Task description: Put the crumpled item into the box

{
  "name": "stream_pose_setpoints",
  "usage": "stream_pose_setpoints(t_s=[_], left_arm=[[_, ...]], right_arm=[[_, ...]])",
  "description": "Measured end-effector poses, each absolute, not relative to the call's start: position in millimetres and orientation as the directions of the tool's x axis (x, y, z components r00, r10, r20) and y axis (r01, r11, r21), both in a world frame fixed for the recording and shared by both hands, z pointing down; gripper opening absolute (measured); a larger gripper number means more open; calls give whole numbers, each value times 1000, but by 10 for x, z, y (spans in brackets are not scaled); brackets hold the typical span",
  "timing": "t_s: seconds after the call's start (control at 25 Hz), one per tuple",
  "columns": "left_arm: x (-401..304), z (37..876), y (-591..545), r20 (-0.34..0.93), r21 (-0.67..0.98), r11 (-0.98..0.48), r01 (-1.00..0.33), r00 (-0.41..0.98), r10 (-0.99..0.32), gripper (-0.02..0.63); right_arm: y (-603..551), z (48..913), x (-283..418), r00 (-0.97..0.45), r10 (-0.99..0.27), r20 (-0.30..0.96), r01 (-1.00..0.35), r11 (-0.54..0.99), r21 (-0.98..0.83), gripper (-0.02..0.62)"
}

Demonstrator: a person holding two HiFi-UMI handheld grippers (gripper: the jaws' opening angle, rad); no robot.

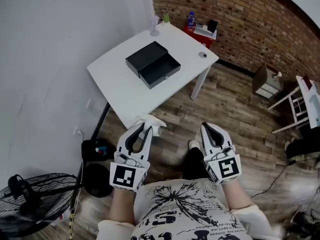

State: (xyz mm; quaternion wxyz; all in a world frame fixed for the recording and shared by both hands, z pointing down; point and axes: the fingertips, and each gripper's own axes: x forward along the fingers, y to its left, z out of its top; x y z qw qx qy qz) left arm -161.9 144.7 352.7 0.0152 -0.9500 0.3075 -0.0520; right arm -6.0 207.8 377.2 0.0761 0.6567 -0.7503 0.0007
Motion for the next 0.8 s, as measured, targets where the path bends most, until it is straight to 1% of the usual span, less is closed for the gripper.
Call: stream_pose_setpoints(t_s=[0.12,0.32,0.4,0.6,0.72,0.8], left_arm=[[-1361,3635,1178,83,-54,-783,-619,779,-622,81],[-722,3535,573,50,-60,-725,-687,723,-689,81],[-498,3496,317,19,-46,-678,-734,678,-735,81],[-47,3430,-150,-7,-36,-573,-818,574,-819,81],[98,3455,-358,15,-63,-514,-856,514,-858,81],[150,3518,-514,52,-90,-490,-867,487,-872,81]], right_arm=[[1728,3837,190,-190,-974,123,-972,205,118,15],[924,3726,885,-281,-953,116,-946,295,134,15],[587,3738,1117,-333,-935,124,-927,348,137,15],[-72,3704,1497,-479,-867,136,-854,497,154,15],[-371,3672,1634,-543,-829,133,-813,559,162,15],[-567,3690,1674,-576,-806,139,-790,592,158,15]])
